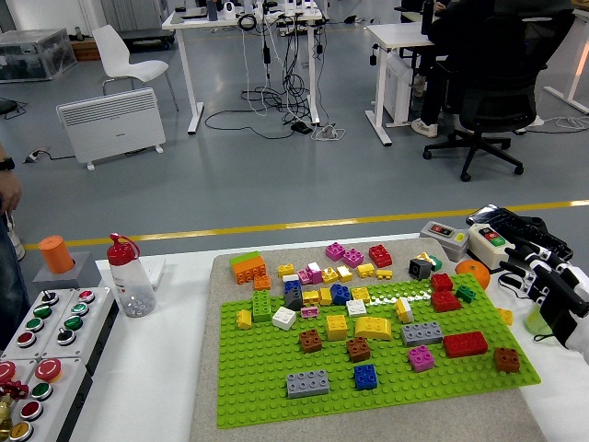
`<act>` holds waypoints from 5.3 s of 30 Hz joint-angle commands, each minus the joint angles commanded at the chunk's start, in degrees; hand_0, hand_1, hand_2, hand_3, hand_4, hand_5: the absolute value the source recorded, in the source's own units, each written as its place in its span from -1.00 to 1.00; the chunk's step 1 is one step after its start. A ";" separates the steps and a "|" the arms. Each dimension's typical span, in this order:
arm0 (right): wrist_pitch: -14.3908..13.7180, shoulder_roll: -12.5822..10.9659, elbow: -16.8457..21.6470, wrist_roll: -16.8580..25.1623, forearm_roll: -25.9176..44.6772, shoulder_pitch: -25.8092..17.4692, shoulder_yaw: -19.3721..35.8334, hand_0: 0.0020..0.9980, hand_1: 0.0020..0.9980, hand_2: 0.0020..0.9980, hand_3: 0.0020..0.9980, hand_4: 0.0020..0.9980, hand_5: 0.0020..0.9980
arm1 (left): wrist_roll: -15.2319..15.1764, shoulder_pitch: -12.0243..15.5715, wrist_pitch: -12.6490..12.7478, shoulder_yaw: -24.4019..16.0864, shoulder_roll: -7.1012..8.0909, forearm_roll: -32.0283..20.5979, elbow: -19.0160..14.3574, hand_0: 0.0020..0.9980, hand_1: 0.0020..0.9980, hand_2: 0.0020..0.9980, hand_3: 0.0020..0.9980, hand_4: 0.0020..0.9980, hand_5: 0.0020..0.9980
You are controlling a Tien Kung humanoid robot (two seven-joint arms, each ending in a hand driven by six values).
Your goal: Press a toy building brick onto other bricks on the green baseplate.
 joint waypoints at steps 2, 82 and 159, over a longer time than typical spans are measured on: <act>-0.63 -0.18 0.71 -0.87 -2.64 0.29 -0.93 0.38 0.45 0.54 0.64 0.31 -0.94 | 0.00 -0.01 0.01 -0.03 0.01 0.01 0.00 0.31 0.37 0.37 0.16 -0.42 1.00; 15.11 18.16 -8.20 -25.80 -83.03 27.08 -40.85 0.50 0.43 0.36 0.47 0.54 -0.40 | 0.32 0.16 0.02 -0.22 0.46 0.25 0.00 0.32 0.37 0.37 0.16 -0.41 1.00; 13.46 21.60 -21.82 -24.61 -84.77 27.57 -39.94 0.13 0.04 0.05 0.18 0.26 -0.63 | 0.35 0.09 0.12 -0.73 0.38 0.85 0.00 0.32 0.37 0.36 0.16 -0.41 1.00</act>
